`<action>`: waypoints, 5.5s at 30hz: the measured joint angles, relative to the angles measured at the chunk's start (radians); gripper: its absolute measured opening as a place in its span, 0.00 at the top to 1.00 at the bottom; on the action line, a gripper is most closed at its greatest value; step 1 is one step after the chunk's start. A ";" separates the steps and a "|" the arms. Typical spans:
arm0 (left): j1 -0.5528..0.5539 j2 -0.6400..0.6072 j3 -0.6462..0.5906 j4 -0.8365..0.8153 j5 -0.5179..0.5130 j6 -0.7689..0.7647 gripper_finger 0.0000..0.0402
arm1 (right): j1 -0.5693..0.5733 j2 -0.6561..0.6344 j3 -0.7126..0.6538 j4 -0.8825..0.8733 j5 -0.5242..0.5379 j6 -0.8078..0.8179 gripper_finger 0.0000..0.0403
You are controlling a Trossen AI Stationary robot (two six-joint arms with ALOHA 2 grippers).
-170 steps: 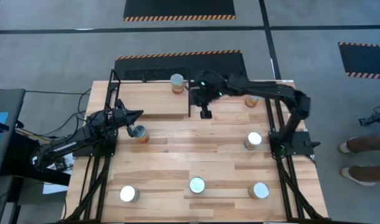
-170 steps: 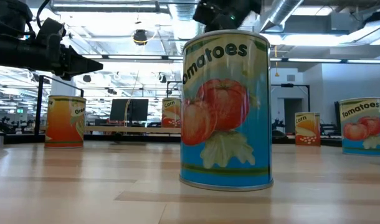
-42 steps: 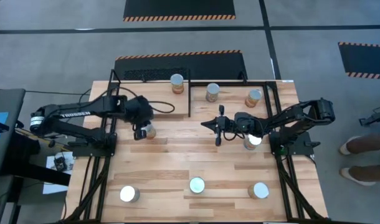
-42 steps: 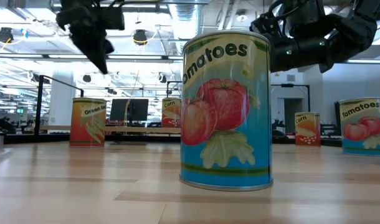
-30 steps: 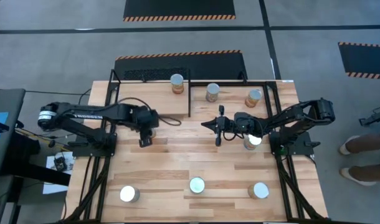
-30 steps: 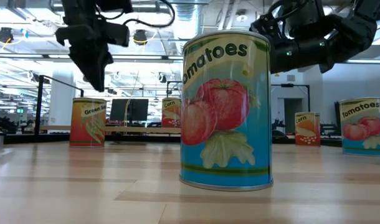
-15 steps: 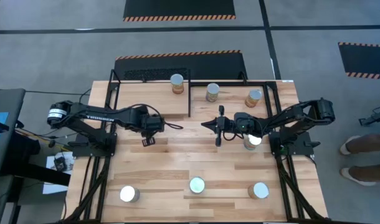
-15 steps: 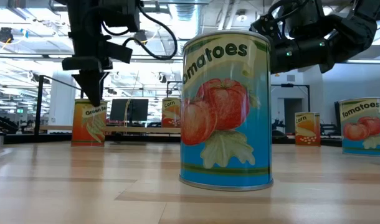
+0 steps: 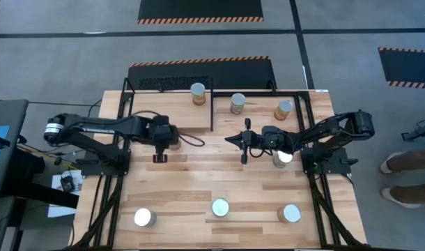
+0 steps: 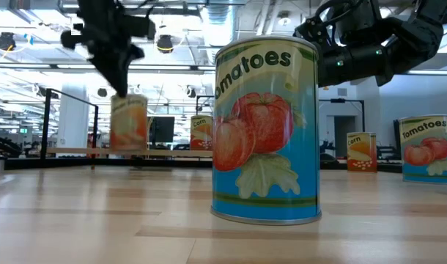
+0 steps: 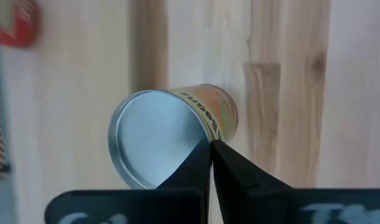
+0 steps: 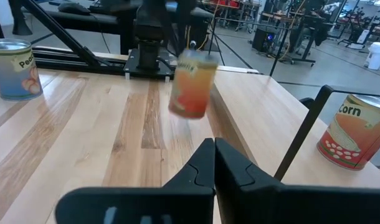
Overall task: Pick and place cans onto a shelf
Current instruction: Put the left canned green beans on the shelf, then put the right canned tomatoes on the shelf
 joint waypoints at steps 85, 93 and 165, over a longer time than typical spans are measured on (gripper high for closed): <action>0.625 0.208 0.261 0.264 0.155 0.691 0.86 | 0.004 0.000 0.000 -0.031 0.000 -0.005 0.96; 0.580 0.067 0.097 0.476 0.288 0.593 0.99 | 0.072 -0.022 0.000 -0.053 0.117 -0.071 0.98; 0.347 -0.123 -0.413 1.131 0.567 0.290 1.00 | 0.432 -0.174 0.505 -1.851 0.247 0.760 0.98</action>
